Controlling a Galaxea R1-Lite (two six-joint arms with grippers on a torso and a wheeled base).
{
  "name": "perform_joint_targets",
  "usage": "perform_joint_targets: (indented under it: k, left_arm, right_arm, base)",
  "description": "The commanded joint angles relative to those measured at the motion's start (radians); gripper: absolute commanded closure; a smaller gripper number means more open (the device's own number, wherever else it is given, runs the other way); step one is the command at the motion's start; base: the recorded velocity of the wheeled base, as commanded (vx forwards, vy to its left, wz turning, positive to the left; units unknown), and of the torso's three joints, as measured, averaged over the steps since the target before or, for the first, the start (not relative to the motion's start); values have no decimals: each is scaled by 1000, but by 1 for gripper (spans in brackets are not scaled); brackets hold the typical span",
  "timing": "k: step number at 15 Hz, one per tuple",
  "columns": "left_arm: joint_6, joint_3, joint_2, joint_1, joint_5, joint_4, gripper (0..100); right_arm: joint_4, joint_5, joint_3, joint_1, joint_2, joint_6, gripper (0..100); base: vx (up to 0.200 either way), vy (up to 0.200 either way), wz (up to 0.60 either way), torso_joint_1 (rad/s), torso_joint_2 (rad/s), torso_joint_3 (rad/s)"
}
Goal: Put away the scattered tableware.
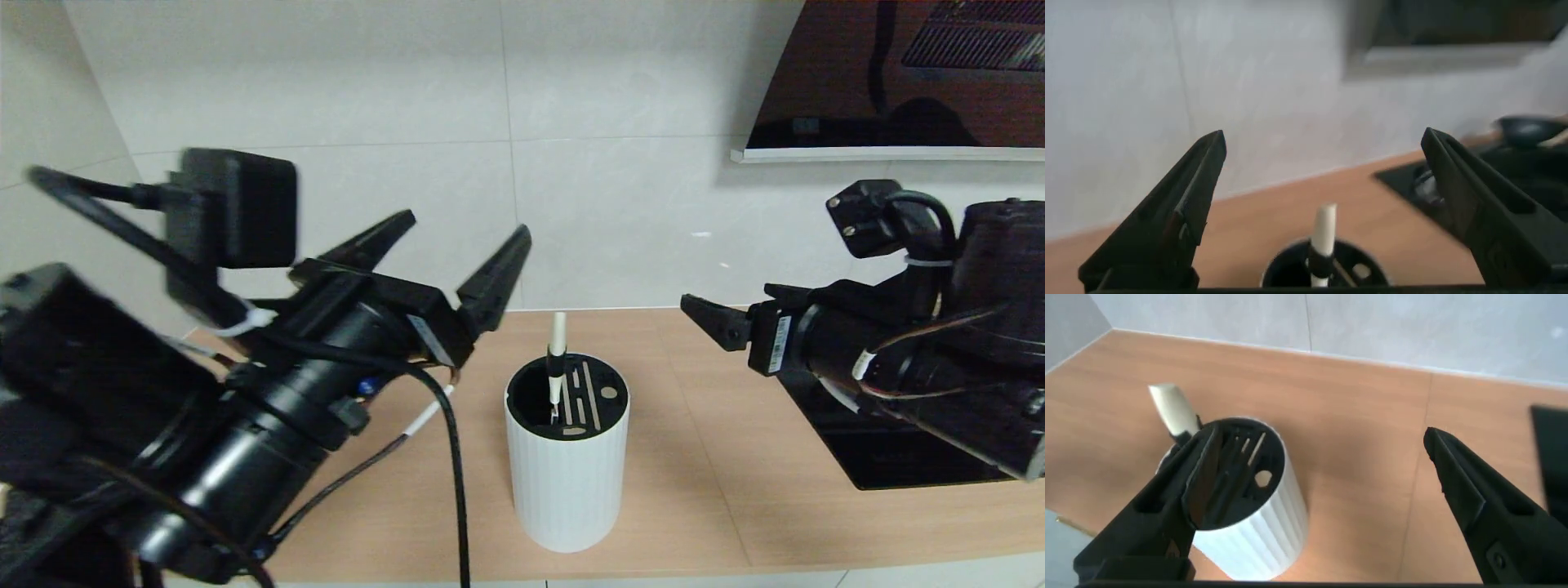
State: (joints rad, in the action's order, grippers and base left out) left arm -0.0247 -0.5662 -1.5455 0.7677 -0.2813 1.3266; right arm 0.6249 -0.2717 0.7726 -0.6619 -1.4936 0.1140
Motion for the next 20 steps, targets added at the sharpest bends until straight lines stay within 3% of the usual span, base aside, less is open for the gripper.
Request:
perform_joint_targets:
  k: [1,3,5,7,9,10,12,14,18,19,20]
  left_arm:
    - [6,81,255,-114,65,-52,0]
    - [6,209,429,-260,67,-164,0]
    - [5,285,662,-315,67,-368,0]
    - [5,281,958,-321,68,-738,0]
    - [5,243,1193,-421,99,-1080,0]
    - [6,226,1285,-475,142,-1196,0]
    - [5,204,1395,-541,205,-1301,0]
    - [5,193,1446,-593,211,-1347,0]
    - [15,198,1447,-683,180,-1311,0]
    - [14,206,1490,-742,195,-1319,0]
    - [14,212,1524,-758,214,-1340,0]
  right_arm:
    - [1,-9,-16,-1,133,-20,0]
    - [1,-1,-101,27,273,-24,0]
    - [-14,-1,-199,27,449,-66,0]
    - [-56,-7,-300,65,661,-97,0]
    - [-169,5,-360,223,855,-94,0]
    - [-251,14,-369,280,960,-91,0]
    - [-379,11,-360,343,1110,-96,0]
    - [-478,2,-361,424,1210,-97,0]
    - [-617,9,-389,512,1352,-99,0]
    - [-643,12,-400,545,1394,-109,0]
    - [-643,2,-414,562,1395,-108,0]
  base:
    - [0,0,0,0,0,0]
    - [0,0,0,0,0,0]
    - [0,0,0,0,0,0]
    - [0,0,0,0,0,0]
    - [0,0,0,0,0,0]
    - [0,0,0,0,0,0]
    - [0,0,0,0,0,0]
    - [0,0,0,0,0,0]
    - [0,0,0,0,0,0]
    - [0,0,0,0,0,0]
    - [0,0,0,0,0,0]
